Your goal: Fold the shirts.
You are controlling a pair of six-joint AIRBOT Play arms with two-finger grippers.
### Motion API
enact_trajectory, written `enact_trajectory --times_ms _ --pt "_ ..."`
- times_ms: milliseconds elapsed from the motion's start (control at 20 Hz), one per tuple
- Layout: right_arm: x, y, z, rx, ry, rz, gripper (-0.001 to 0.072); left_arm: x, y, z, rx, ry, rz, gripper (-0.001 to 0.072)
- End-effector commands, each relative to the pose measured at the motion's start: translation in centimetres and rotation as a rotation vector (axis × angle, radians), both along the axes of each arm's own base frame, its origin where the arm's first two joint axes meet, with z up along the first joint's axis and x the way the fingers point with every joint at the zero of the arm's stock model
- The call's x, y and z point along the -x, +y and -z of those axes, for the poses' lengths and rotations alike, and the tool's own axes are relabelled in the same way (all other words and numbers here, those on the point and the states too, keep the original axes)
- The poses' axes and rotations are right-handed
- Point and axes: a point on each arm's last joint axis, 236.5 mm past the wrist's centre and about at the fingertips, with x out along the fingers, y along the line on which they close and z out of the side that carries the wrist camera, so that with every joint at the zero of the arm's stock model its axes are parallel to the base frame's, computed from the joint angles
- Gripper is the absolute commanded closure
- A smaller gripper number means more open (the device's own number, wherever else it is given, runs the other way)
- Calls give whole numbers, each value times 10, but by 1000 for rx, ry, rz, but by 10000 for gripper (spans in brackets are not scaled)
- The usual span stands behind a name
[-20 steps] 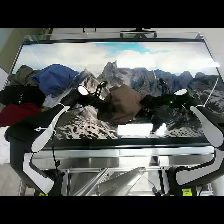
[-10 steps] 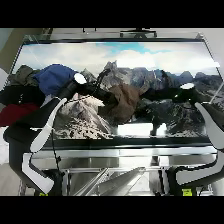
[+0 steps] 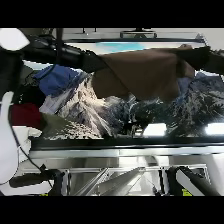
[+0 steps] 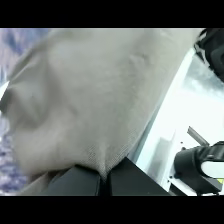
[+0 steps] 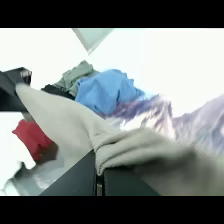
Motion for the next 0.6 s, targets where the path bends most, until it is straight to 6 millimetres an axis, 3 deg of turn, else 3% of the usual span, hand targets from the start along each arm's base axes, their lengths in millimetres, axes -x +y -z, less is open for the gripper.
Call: enact_trajectory --times_ms 0,150,250,400,450,500,550 --pt "47 11 -23 120 -96 39 693 35 10 -19 -22 -44 4 691" --pt "30 10 24 138 53 60 693 29 18 52 -168 48 -37 690" --pt "6 10 77 119 180 72 693 19 20 102 -217 138 -64 690" --pt "-37 7 181 79 390 127 682 -1 23 172 -273 235 -60 690" --pt "-50 3 216 72 466 154 527 -10 27 192 -285 272 -74 689" --pt "-60 -1 246 66 537 164 247 -19 33 210 -298 314 -91 526" --pt "-67 -8 267 58 592 174 164 -26 43 223 -307 360 -104 253"
